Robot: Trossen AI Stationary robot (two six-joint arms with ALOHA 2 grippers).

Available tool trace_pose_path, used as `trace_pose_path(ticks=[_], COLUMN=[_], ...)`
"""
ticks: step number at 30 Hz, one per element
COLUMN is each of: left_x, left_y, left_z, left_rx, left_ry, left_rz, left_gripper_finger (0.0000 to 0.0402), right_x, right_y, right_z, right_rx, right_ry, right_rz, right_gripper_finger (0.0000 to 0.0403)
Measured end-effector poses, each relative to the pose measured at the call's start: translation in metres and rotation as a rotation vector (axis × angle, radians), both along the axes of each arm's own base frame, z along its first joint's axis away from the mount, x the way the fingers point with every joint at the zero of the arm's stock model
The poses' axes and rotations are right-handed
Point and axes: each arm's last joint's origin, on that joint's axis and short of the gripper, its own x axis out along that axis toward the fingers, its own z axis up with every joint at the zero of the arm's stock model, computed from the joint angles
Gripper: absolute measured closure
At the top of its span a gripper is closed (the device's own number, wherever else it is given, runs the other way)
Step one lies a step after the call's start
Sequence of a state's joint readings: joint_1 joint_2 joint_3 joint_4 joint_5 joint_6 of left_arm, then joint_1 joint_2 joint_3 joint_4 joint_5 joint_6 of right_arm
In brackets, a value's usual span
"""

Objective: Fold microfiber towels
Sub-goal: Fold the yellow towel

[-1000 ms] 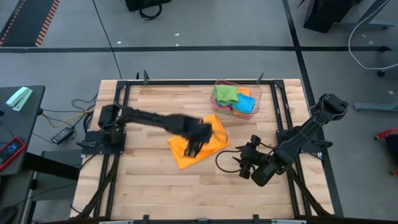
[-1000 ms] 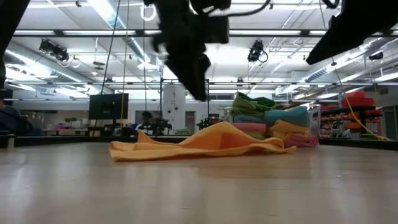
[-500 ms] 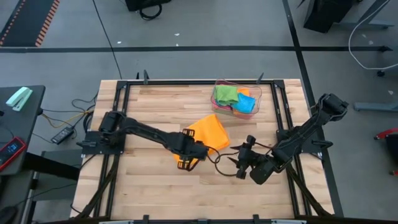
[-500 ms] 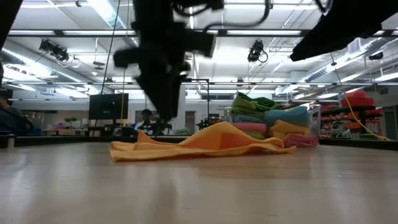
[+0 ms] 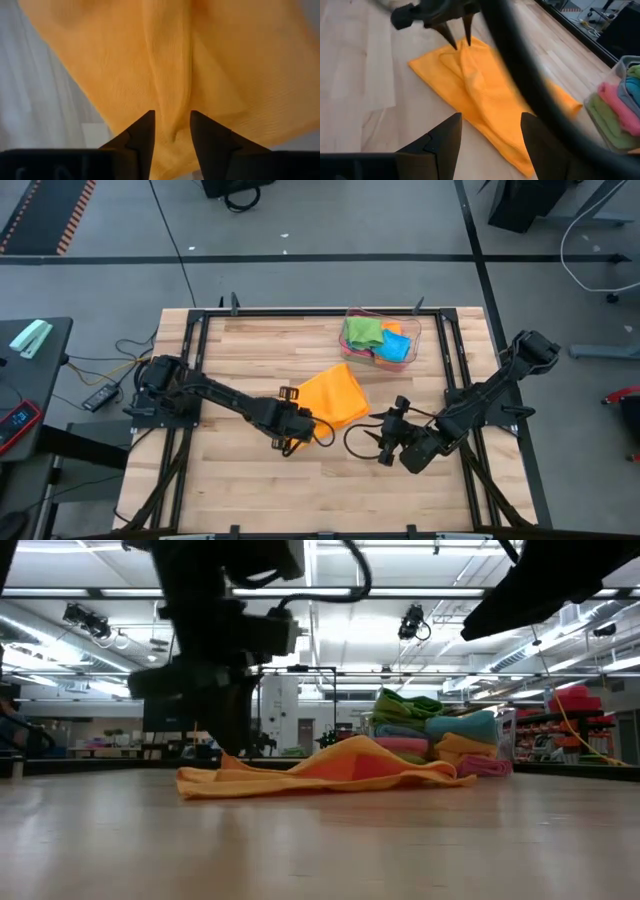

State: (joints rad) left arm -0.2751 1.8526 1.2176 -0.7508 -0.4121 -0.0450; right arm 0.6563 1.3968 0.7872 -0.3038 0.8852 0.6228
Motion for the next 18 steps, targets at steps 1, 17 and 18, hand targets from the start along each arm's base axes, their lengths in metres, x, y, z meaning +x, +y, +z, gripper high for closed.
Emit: trace_pose_path(ticks=[1,17,18], left_x=[-0.002,-0.006,-0.007], left_y=[0.000,0.006,0.006], left_z=[-0.003,-0.019,-0.020], left_rx=[0.028,0.027,0.001], left_ry=[0.003,-0.017,-0.001], left_rz=[-0.007,0.004,0.002], left_gripper_finger=[0.0265,0.0337,0.0363], right_x=[0.001,0.002,0.002], right_y=[-0.001,-0.003,-0.003], right_z=[0.000,0.000,0.000], right_rx=[0.001,-0.005,-0.005], right_ry=[-0.001,0.003,0.003], right_rz=[-0.005,-0.011,-0.012], right_gripper_finger=[0.0190,0.0190,0.0190])
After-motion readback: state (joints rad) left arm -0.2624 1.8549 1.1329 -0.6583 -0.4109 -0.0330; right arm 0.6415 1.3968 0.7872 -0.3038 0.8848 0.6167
